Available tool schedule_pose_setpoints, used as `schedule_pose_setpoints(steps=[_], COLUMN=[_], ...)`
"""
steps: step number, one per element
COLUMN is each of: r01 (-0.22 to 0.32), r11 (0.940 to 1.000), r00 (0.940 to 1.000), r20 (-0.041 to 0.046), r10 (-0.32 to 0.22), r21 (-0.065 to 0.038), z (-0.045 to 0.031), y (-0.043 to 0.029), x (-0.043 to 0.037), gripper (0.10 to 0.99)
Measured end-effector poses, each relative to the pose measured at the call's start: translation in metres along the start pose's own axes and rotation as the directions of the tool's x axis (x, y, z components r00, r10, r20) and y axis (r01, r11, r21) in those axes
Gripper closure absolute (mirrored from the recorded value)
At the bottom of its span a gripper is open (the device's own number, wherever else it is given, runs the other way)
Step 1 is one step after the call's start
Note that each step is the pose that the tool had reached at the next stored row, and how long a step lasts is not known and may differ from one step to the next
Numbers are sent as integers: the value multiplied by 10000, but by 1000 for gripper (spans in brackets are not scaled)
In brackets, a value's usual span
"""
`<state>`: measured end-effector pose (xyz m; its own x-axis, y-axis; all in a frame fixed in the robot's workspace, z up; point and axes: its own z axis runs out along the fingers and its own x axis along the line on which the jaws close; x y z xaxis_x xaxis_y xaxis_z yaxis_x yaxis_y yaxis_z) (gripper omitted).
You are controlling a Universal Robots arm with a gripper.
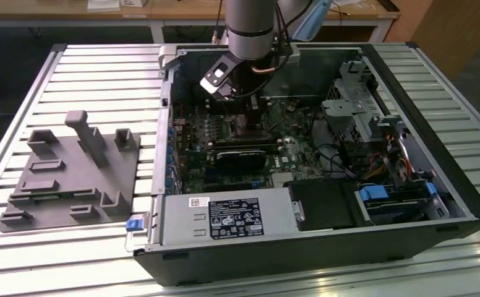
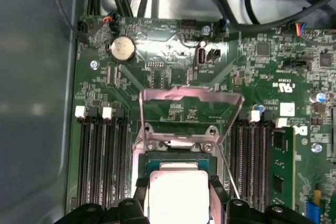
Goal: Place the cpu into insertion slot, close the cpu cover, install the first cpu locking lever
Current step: 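Place the cpu into insertion slot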
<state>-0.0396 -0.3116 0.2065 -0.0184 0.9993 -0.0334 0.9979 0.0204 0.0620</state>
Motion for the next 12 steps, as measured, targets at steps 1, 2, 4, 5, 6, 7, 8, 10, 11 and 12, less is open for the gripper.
schedule_pose_setpoints(steps=[1,2,4,5,6,7,8,10,11,12], r01=[1,1,1,3,2,2,1,2,2,2], r11=[10000,10000,10000,10000,10000,10000,10000,10000,10000,10000], r00=[10000,10000,10000,10000,10000,10000,10000,10000,10000,10000], r20=[0,0,0,1,4,6,6,6,6,7], r10=[-1,-1,-1,-3,-2,-2,-1,-2,-2,-2], r21=[0,0,0,1,1,1,1,0,0,1], z=[12,25,50,59,66,73,80,94,99,101], y=[-3,-4,-5,-5,-7,-8,-10,-13,-14,-14], x=[5,9,16,17,18,18,19,19,19,19], gripper=[549,549,549,549,549,549,549,549,549,549])
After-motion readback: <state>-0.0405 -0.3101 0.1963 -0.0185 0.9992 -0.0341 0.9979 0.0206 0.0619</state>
